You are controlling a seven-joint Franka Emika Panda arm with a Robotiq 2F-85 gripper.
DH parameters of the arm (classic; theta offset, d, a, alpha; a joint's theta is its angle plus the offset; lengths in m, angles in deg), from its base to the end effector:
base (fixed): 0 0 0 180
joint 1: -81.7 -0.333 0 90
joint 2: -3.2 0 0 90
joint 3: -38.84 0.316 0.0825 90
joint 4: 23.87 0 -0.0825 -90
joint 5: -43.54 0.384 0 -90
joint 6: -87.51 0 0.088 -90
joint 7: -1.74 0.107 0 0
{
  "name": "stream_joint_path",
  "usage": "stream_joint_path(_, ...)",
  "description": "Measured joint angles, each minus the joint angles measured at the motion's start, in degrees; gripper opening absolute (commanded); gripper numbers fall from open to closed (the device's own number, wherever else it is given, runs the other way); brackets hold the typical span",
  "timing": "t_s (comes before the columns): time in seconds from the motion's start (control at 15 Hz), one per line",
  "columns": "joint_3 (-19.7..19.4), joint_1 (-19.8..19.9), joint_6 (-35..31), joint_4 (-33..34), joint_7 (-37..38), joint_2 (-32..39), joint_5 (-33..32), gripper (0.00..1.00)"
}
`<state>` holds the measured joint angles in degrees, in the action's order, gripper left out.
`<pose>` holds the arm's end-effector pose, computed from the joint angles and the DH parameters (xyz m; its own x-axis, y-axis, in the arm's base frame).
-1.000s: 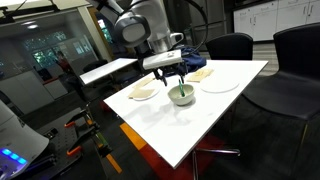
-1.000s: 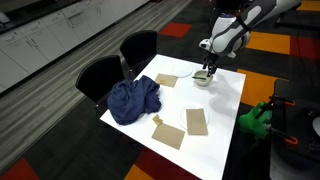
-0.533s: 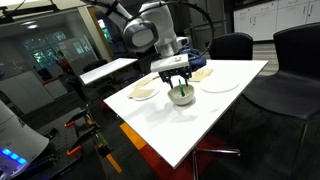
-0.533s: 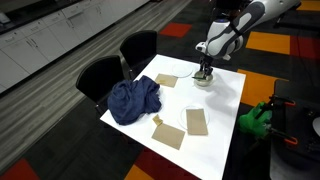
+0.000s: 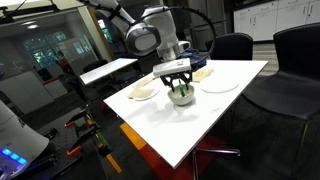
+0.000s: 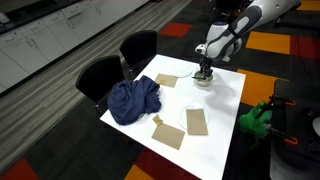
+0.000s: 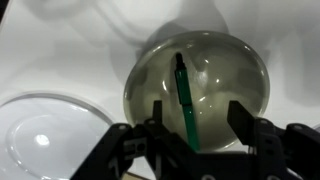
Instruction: Put the pen in the bowl on the table
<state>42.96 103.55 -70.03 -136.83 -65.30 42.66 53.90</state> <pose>0.5808 -0.1938 0.1240 0.7694 0.6215 0.1477 0.6260 -0.7796 0.0198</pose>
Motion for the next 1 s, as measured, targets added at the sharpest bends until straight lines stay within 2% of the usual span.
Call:
stream_joint_path(0.07,0.0,0.0,0.0,0.1,0.0,0.3,-0.3,0.63)
stream_joint_path(0.2,0.0,0.0,0.0,0.4,0.0,1.0,-0.8,0.44)
stream_joint_path(0.33,0.0,0.0,0.0,0.9,0.0,1.8,-1.2,0.35)
stream_joint_path(0.4,0.0,0.0,0.0,1.2,0.0,2.2,-1.4,0.34)
stream_joint_path(0.47,0.0,0.0,0.0,1.5,0.0,2.5,-1.5,0.25)
stream_joint_path(0.53,0.0,0.0,0.0,1.8,0.0,2.9,-1.7,0.26)
stream_joint_path(0.8,0.1,-0.1,0.1,3.3,0.1,4.5,-2.7,0.00)
stream_joint_path(1.0,0.2,-0.1,0.1,3.7,0.2,4.7,-2.8,0.03)
